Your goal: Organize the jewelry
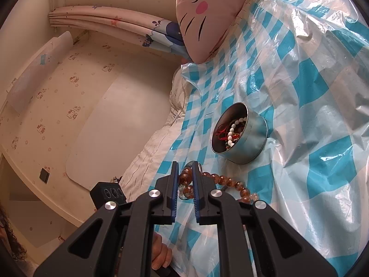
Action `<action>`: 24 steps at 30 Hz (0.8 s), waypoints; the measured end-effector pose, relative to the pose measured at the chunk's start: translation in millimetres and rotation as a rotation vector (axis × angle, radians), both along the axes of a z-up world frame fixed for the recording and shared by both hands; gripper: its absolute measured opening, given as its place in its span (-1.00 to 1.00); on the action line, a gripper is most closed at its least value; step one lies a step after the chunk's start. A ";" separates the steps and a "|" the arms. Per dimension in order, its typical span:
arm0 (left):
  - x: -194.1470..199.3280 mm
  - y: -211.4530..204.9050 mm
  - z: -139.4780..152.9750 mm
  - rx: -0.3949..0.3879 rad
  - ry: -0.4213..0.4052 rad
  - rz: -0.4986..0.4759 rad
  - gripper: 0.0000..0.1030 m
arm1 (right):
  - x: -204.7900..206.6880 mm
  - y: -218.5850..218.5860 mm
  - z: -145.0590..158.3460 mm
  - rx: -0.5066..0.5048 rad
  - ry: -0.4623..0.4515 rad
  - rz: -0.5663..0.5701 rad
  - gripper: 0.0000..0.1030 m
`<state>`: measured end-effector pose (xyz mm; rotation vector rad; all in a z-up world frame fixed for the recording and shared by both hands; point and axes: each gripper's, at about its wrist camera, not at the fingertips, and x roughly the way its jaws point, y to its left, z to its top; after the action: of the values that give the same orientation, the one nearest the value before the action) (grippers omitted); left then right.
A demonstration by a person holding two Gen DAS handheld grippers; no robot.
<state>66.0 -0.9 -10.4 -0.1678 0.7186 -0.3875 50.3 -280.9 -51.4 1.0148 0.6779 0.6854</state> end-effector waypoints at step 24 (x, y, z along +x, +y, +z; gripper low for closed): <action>62.3 -29.6 11.6 -0.032 0.003 -0.029 -0.93 | 52.1 -11.5 14.9 0.105 -0.067 -0.042 -0.76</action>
<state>128.3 -30.5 1.2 -0.1884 0.7183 -0.4272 102.4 -292.4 -36.5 1.0950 0.5655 0.7215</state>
